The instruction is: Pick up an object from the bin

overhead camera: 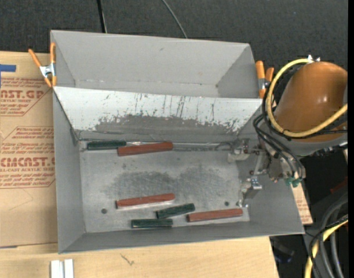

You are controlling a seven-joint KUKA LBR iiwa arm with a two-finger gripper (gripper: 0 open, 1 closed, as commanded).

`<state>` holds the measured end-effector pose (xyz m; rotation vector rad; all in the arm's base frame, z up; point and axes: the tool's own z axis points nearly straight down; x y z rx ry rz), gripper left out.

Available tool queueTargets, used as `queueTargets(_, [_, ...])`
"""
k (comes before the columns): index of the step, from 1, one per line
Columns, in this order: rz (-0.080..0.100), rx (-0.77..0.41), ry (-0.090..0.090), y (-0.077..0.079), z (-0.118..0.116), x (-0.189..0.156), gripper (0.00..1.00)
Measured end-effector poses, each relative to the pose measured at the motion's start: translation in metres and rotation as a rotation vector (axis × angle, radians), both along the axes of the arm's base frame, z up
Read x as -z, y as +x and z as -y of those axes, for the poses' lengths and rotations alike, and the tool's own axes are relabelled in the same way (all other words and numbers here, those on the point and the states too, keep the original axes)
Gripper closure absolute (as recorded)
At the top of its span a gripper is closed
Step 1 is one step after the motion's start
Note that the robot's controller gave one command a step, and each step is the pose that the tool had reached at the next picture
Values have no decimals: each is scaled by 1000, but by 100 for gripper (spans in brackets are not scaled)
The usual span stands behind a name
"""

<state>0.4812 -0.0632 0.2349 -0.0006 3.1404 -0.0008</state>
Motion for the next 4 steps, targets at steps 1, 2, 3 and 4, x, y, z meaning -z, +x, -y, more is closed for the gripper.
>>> queueTargets(1, [3, -105, 0, 1, -16, 73, 0])
queueTargets(2, [-5, -116, 2, 0, -33, 87, 0])
queueTargets(3, [0, -187, 0, 20, -12, 95, 0])
queueTargets(4, [16, -95, 1, 7, 22, 165, 0])
